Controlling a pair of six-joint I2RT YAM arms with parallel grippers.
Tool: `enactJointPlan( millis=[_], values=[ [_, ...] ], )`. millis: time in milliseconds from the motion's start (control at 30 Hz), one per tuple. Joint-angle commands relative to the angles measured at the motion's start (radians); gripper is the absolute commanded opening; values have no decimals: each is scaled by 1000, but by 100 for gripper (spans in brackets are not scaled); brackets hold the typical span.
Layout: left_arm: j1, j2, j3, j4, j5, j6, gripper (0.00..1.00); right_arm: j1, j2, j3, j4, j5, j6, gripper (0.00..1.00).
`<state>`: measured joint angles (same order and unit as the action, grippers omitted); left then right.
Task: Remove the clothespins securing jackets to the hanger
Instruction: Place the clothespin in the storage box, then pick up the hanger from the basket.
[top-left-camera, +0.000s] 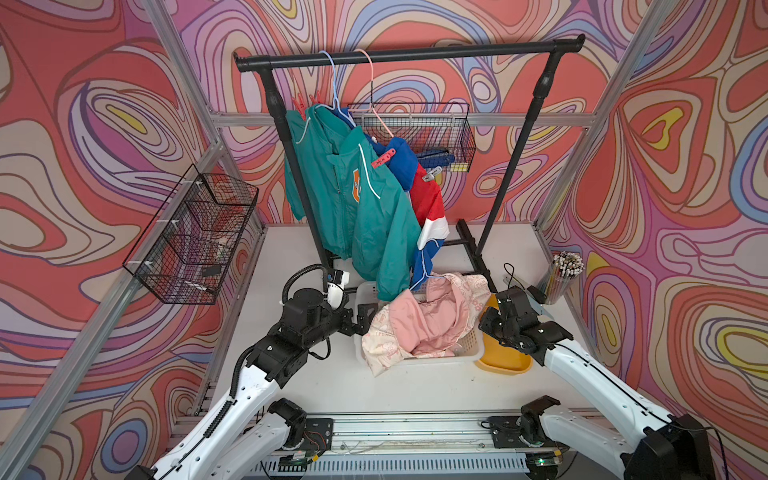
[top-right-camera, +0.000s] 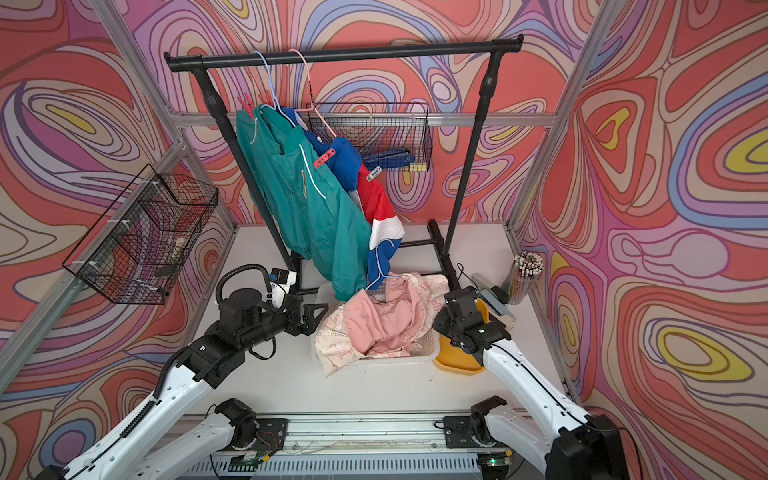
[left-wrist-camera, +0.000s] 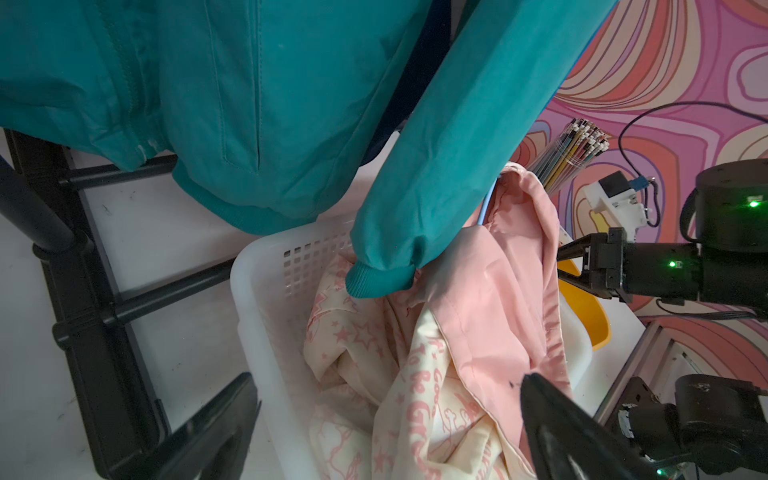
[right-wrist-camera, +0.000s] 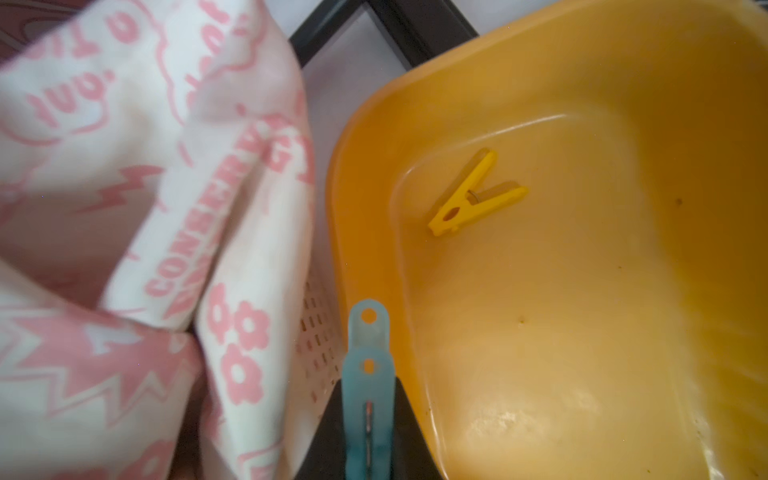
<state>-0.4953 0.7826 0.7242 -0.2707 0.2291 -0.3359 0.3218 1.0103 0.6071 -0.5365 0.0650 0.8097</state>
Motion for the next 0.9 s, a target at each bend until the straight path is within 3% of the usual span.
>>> enactJointPlan(
  millis=[0, 233, 433, 533, 633, 733, 867],
  values=[
    [7, -25, 1, -36, -19, 29, 100, -29, -1, -28, 21, -9, 31, 0],
    [7, 4, 14, -62, -15, 37, 100, -108, 34, -57, 40, -13, 20, 0],
    [6, 46, 23, -82, 7, 36, 100, -112, 40, 4, 44, 45, -7, 51],
    [7, 59, 29, -93, 2, 37, 100, -96, 23, 89, 10, 91, -67, 58],
    [7, 63, 30, -98, -6, 41, 100, 4, 14, 215, -45, 204, -126, 60],
    [7, 72, 38, -112, -16, 46, 100, 187, 34, 338, -22, 305, -211, 53],
    [7, 87, 41, -116, -12, 50, 99, 374, 160, 491, 58, 295, -321, 47]
  ],
)
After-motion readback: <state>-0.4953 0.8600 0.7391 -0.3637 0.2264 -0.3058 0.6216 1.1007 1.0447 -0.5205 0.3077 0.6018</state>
